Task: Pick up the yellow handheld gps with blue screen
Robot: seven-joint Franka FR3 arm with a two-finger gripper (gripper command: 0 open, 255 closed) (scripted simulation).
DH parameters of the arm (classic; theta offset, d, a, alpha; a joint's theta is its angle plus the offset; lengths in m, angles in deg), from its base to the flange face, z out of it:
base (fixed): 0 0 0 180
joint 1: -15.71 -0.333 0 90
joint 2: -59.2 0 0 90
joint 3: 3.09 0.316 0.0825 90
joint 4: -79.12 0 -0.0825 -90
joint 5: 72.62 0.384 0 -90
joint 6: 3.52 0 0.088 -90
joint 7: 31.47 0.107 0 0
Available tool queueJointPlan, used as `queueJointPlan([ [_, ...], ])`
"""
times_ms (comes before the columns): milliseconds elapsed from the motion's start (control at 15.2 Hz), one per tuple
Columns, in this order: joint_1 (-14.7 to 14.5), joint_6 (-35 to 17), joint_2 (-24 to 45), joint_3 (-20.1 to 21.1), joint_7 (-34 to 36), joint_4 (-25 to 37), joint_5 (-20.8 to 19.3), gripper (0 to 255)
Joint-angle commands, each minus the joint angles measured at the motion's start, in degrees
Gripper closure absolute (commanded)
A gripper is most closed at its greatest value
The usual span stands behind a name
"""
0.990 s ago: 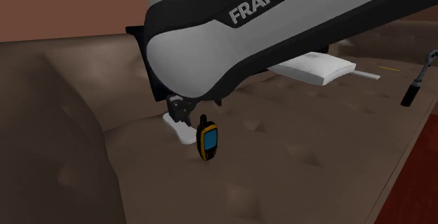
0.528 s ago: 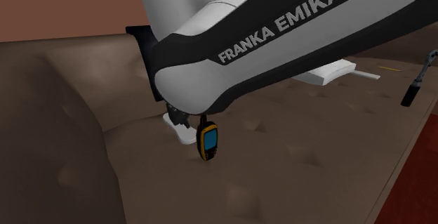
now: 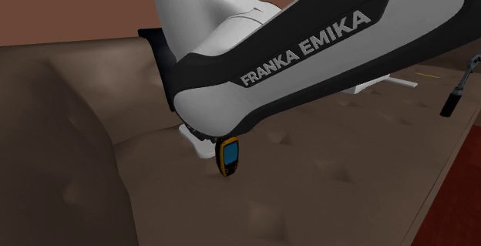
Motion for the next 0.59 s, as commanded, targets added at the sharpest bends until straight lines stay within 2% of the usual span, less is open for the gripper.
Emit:
queueJointPlan([
  [0, 0.0, 0.0, 0.1, 0.0, 0.0, -0.1, 0.0, 255],
  [264, 0.1, 0.0, 0.1, 0.0, -0.1, -0.1, 0.0, 255],
  [528, 0.1, 2.4, -1.1, 0.2, -1.6, 1.5, 1.2, 255],
])
